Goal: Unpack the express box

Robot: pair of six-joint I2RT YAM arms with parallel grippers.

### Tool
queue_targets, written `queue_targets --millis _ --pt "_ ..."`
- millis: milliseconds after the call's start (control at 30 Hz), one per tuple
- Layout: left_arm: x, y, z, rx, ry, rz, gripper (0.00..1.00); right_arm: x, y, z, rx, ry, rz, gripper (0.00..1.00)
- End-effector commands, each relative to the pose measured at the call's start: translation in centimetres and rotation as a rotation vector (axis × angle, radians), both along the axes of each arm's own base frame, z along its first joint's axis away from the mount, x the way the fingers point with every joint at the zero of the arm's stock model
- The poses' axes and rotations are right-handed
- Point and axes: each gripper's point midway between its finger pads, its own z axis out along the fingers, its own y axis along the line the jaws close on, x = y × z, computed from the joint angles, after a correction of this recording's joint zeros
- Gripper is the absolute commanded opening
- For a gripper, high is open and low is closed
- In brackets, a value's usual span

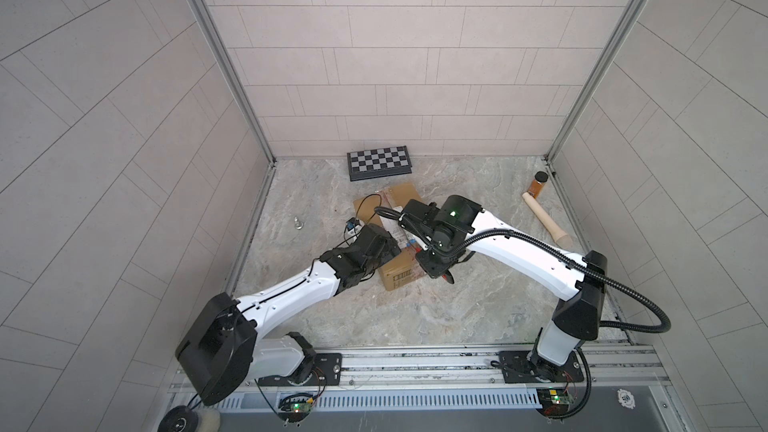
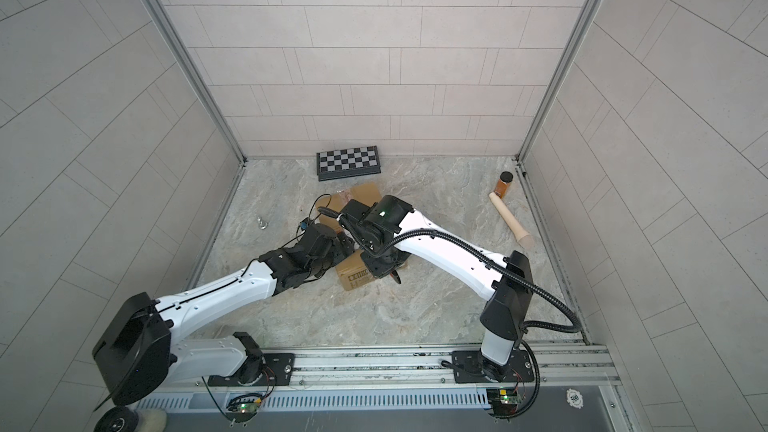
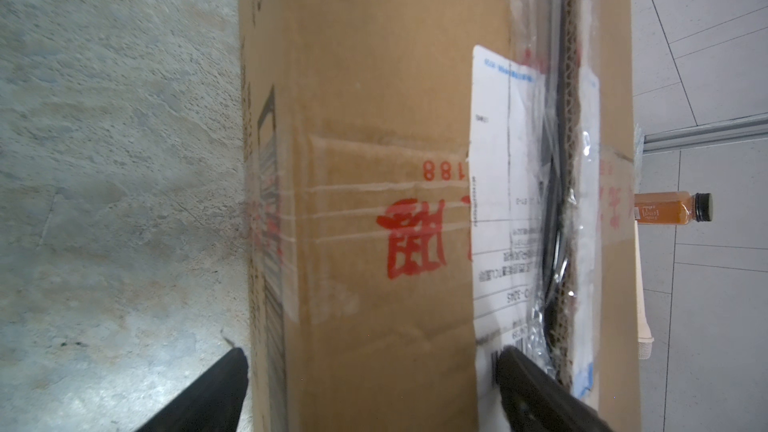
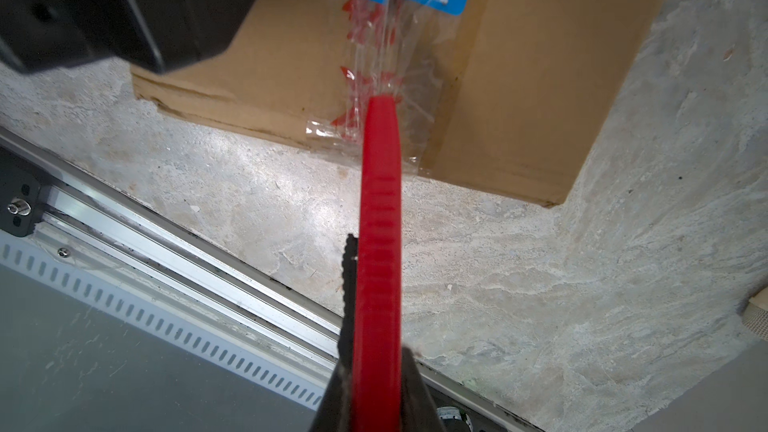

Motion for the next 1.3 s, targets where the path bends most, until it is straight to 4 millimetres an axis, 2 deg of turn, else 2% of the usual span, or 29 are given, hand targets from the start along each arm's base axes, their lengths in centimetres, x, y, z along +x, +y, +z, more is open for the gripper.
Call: queue_targets --millis 0,167,367,467,633,767,867,967,1033,1133,1267 --pt "-5.1 4.3 -6.2 0.234 0.236 -0.04 0.96 -0.9 2.0 -1.3 0.016 0.077 0.052 0.0" --pt "-4.9 4.0 -5.6 0.216 0.205 -0.055 0.96 1.1 3.1 -2.3 0.017 0.053 0.054 0.0" --pt "-5.1 4.0 -6.0 0.211 0.212 -0.056 0.96 1.8 3.0 -3.3 0.001 0.052 0.043 0.0" --pt "-5.4 4.4 -6.4 0.219 0.223 -0.048 0.96 1.4 2.2 -2.5 -0.002 0.044 0.036 0.0" --pt "-6.0 4.8 -7.3 0.235 0.25 -0.046 0.96 0.6 0.4 0.2 0.001 0.014 0.02 0.0" --pt "-5.9 4.6 -7.1 0.234 0.244 -0.059 0.96 0.6 -1.0 2.8 0.034 -0.035 -0.01 0.0" --pt "-5.1 4.2 -5.6 0.216 0.184 -0.081 0.97 1.8 -1.7 4.6 0.078 -0.097 -0.046 0.0" --pt "-4.0 3.6 -3.4 0.184 0.111 -0.115 0.99 3.1 -2.1 5.3 0.111 -0.144 -0.065 0.0" --pt "-3.3 3.5 -1.7 0.167 0.061 -0.133 1.0 4.1 -2.9 5.1 0.105 -0.163 -0.097 0.0" --pt "-2.4 3.9 1.0 0.145 -0.009 -0.156 1.0 5.2 -4.6 3.7 0.076 -0.152 -0.143 0.0" --pt "-0.6 6.1 4.8 0.138 -0.09 -0.17 1.0 5.4 -6.3 2.4 0.073 -0.142 -0.204 0.0"
